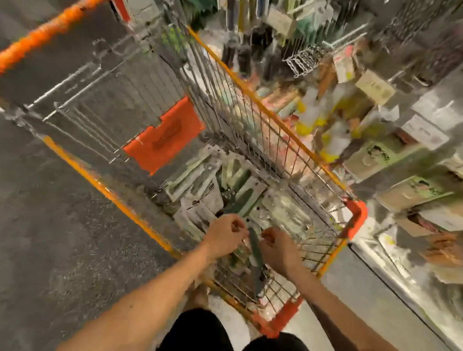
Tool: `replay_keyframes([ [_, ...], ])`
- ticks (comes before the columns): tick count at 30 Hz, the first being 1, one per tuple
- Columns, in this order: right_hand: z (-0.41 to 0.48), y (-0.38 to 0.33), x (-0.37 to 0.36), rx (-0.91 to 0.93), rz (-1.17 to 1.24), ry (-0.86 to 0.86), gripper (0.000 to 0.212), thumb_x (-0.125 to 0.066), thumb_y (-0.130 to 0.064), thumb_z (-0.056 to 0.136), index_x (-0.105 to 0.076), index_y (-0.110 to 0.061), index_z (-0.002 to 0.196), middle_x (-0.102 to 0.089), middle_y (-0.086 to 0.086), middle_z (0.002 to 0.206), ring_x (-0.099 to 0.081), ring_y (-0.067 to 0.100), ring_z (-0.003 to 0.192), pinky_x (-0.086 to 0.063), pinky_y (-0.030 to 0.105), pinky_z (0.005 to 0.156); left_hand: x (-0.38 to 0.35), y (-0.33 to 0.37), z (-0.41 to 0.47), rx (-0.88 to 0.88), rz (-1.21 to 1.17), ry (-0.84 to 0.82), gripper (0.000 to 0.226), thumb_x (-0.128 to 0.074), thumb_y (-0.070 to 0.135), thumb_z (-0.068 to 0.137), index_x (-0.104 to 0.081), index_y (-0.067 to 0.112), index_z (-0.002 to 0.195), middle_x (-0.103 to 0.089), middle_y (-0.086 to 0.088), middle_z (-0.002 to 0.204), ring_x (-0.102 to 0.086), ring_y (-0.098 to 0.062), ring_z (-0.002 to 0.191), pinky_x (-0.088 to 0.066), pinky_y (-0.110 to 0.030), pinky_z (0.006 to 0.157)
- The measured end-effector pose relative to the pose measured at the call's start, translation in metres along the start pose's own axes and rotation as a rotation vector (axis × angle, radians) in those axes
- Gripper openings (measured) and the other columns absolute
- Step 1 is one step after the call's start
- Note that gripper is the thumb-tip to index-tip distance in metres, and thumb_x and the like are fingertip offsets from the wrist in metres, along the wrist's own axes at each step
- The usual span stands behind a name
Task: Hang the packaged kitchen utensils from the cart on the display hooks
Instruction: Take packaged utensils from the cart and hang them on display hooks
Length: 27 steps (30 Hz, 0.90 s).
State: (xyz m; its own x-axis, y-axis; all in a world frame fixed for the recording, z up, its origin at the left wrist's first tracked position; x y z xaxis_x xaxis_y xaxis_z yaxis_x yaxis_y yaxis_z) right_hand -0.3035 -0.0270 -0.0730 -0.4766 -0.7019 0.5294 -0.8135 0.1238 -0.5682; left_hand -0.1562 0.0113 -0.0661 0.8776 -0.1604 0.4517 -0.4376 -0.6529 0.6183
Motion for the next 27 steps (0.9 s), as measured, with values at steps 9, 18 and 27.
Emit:
replay_keyframes([
  [9,0.124,0.055,-0.024,-0.393,0.062,0.055,0.058,-0.069,-0.024,0.089,-0.045,-0.007,0.139,-0.051,0.009,0.137,-0.054,0.031,0.122,-0.046,0.039,0.098,-0.001,-0.048,0.168,0.079,0.106,-0.276,0.010,-0.061,0.025,0.097,-0.057,0.018,0.103,-0.060,0.002,0.097,-0.059,-0.020,0.095,-0.048,-0.031,0.081],
  [18,0.192,0.106,-0.031,-0.368,-0.293,-0.002,0.140,-0.087,-0.050,0.061,0.006,-0.009,0.156,0.017,0.013,0.163,0.010,0.032,0.151,-0.005,0.055,0.120,-0.024,-0.050,0.251,-0.086,0.370,-0.251,0.085,-0.068,0.039,0.091,-0.015,0.030,0.156,-0.033,-0.006,0.158,-0.032,-0.028,0.144,-0.041,-0.048,0.109],
  [27,0.191,0.097,-0.030,-0.282,-0.612,0.089,0.112,-0.067,-0.073,0.069,-0.015,-0.016,0.151,-0.032,0.012,0.148,-0.034,0.030,0.132,-0.028,0.048,0.115,-0.026,-0.052,0.265,0.024,0.259,-0.168,0.095,-0.085,0.035,0.076,-0.028,0.024,0.152,-0.054,-0.008,0.134,-0.050,-0.028,0.125,-0.047,-0.043,0.101],
])
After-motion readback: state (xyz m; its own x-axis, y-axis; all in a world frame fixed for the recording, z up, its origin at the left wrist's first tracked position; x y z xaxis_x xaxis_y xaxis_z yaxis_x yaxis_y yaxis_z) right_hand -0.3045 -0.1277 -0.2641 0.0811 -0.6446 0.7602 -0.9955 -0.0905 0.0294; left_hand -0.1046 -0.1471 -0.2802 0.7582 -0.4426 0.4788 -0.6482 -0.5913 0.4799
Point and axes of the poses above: each hand's wrist, its own z-axis towards the middle knuckle, its own x-axis out of the back of the hand, y = z × x, the point moved 6 cm from there along z, towards the middle knuckle
